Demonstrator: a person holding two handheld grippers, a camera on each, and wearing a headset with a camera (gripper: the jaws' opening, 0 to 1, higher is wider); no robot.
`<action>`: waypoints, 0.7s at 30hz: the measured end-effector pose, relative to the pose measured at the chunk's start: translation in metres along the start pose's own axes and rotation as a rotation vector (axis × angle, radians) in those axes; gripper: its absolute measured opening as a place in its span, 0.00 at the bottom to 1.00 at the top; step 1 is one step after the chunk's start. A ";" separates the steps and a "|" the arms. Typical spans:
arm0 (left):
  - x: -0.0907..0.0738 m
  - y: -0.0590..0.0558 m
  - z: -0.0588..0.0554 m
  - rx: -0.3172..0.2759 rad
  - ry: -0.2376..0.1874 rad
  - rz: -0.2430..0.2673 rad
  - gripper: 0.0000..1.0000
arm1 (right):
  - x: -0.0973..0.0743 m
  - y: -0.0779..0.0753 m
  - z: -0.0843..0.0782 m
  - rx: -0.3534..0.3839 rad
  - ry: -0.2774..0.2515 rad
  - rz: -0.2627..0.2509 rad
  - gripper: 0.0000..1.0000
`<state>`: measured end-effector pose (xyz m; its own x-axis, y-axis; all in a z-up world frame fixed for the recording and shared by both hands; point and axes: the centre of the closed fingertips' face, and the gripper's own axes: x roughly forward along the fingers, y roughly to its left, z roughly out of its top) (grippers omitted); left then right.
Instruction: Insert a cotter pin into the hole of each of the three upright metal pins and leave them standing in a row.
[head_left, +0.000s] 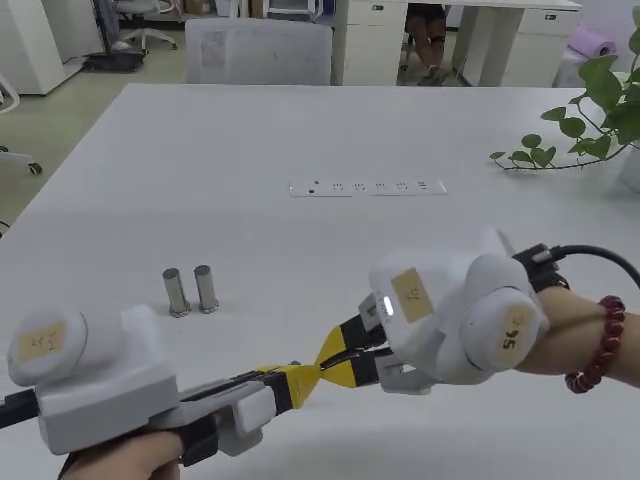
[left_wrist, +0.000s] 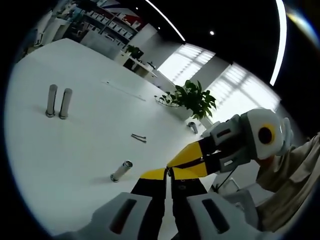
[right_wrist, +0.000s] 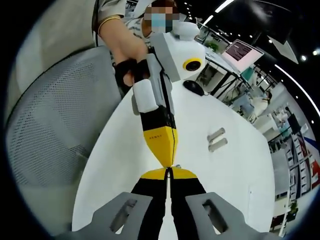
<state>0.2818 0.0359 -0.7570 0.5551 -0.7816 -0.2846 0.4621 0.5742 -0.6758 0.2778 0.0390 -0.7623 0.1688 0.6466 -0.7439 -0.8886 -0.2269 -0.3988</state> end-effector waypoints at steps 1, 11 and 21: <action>0.000 0.000 0.000 0.002 0.001 0.002 0.01 | 0.000 0.000 0.000 -0.002 0.002 -0.001 0.02; 0.001 0.004 0.000 -0.007 0.008 0.019 0.00 | 0.001 0.000 -0.001 -0.008 0.009 -0.007 0.02; 0.002 0.003 0.002 -0.029 -0.003 0.018 0.00 | 0.000 -0.003 0.000 -0.013 0.004 -0.019 0.03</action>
<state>0.2856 0.0366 -0.7576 0.5649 -0.7705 -0.2951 0.4315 0.5808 -0.6903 0.2807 0.0391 -0.7611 0.1875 0.6476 -0.7385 -0.8795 -0.2241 -0.4198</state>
